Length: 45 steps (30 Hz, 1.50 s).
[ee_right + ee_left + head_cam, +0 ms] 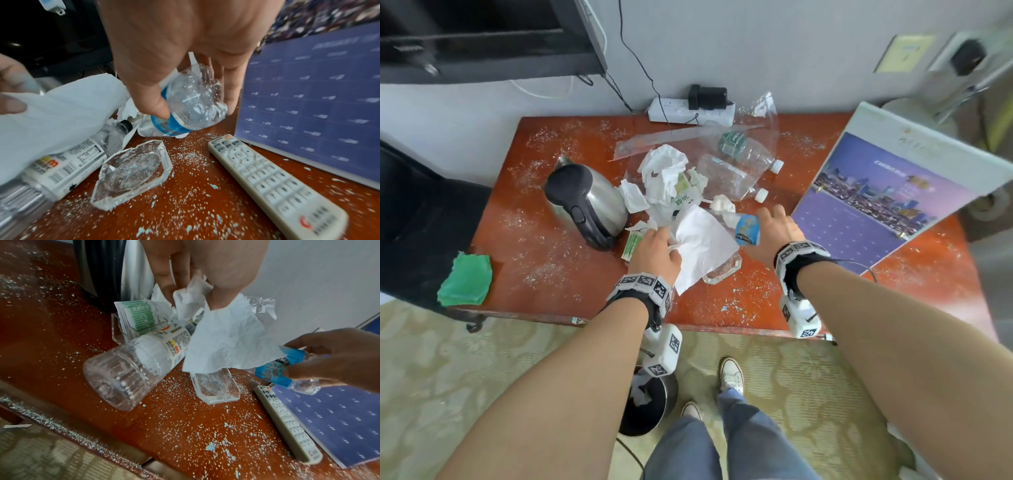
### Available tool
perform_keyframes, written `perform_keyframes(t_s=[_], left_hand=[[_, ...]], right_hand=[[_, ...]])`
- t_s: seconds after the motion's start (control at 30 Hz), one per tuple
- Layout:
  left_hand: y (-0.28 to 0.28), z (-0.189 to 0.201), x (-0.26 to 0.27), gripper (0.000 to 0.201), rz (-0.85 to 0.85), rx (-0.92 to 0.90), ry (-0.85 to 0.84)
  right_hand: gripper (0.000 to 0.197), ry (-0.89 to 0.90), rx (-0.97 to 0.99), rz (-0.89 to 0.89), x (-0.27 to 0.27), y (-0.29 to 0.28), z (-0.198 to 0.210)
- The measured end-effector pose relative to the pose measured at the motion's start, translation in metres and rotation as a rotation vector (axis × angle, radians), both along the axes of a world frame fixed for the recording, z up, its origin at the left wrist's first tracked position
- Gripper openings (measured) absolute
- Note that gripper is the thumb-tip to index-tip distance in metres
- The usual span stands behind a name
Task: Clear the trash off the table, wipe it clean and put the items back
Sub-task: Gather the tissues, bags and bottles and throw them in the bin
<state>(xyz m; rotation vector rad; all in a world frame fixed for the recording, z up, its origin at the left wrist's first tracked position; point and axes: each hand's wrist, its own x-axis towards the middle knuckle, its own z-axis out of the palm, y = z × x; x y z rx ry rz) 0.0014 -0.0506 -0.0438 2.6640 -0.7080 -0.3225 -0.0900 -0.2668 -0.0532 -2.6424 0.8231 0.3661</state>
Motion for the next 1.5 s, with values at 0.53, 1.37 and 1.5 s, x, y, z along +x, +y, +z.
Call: perform_keyframes(t_s=[0.53,1.37,1.5], left_hand=[[0.163,0.013,-0.088,0.012,-0.17,-0.072,-0.003],[0.394,-0.298,-0.15,0.027,0.345,0.273,0.479],[0.408,-0.351,-0.166,0.026,0.494,0.254,0.596]], right_hand=[[0.067,-0.082,-0.056,-0.31,-0.149,0.169,0.035],[0.063,0.253,0.274,-0.111,-0.143,0.391,-0.26],[0.062,0.312,0.295,-0.129,-0.155,0.414,-0.318]])
